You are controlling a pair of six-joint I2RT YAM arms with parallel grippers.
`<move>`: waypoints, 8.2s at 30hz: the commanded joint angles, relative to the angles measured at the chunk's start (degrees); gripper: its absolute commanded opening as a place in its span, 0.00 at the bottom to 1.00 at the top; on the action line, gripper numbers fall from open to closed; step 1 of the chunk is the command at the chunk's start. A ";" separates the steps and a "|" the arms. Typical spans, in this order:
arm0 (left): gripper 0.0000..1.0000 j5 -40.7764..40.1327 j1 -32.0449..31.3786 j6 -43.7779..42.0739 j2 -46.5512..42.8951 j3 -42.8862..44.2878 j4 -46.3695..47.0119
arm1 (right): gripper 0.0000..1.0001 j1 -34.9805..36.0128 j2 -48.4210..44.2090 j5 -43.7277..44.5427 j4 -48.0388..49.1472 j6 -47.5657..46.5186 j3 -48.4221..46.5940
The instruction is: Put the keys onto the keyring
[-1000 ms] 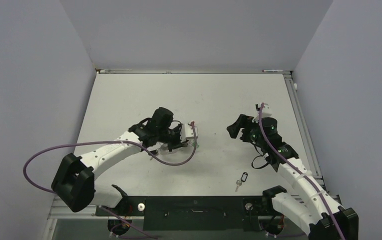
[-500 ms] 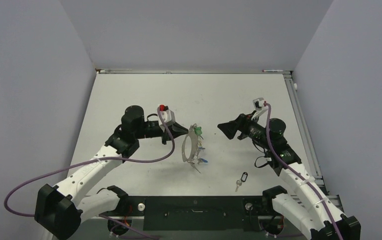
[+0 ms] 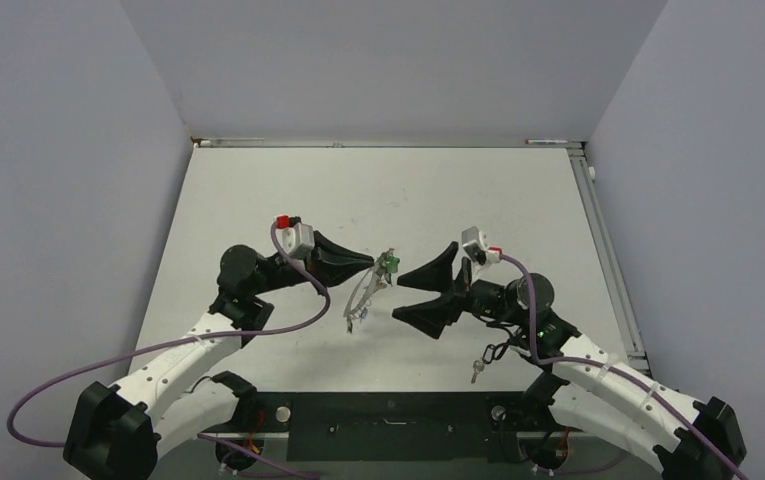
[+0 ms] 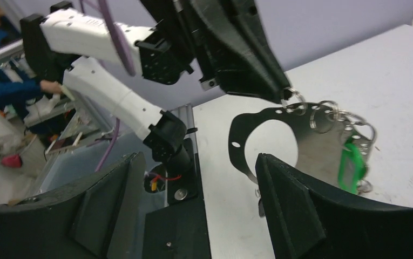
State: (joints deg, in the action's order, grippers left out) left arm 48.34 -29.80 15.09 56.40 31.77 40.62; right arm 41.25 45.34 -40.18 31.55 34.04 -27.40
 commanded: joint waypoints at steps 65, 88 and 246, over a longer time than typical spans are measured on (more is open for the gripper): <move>0.00 -1.47 0.89 22.97 -3.54 -8.15 38.56 | 0.44 8.06 9.41 -0.42 7.09 -22.44 -12.58; 0.00 0.63 -0.39 22.92 -3.23 -7.77 38.32 | 0.29 8.12 13.95 -1.61 7.09 -24.15 -14.50; 0.47 -32.87 -14.71 -18.95 -4.75 2.17 -12.84 | 0.05 0.98 29.01 15.84 -55.71 5.00 -49.88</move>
State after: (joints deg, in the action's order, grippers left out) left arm 14.94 -44.88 -5.85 51.05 33.41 23.35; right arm 41.04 76.60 -25.56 -28.60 37.91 -77.17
